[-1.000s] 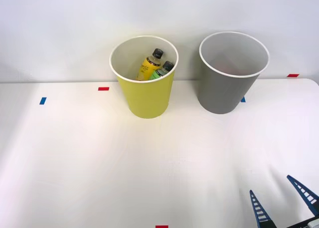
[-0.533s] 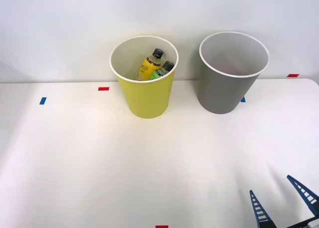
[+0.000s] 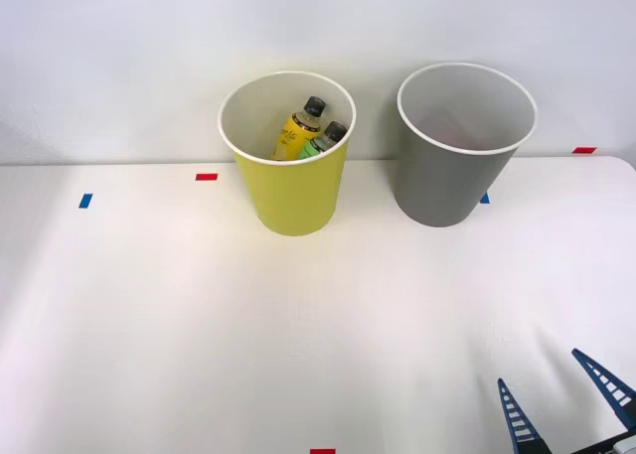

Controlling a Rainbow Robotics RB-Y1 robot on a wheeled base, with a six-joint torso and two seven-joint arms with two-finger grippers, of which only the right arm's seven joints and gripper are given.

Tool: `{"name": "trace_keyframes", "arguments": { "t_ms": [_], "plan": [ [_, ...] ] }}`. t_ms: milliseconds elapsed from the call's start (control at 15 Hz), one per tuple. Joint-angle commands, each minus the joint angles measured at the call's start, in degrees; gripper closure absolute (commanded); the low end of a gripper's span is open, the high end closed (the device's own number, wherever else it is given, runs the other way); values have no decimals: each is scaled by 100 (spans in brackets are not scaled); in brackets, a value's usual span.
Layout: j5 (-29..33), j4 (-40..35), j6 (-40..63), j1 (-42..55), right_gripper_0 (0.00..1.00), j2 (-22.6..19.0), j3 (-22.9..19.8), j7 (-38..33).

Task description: Put cans in the gray bin, plastic bottles in the light green bin

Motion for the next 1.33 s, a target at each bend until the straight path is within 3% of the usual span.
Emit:
{"name": "trace_keyframes", "arguments": {
  "t_ms": [67,1333],
  "plan": [
    [0,0,0,0,0,0,0,0],
    [0,0,0,0,0,0,0,0]
  ]
}}
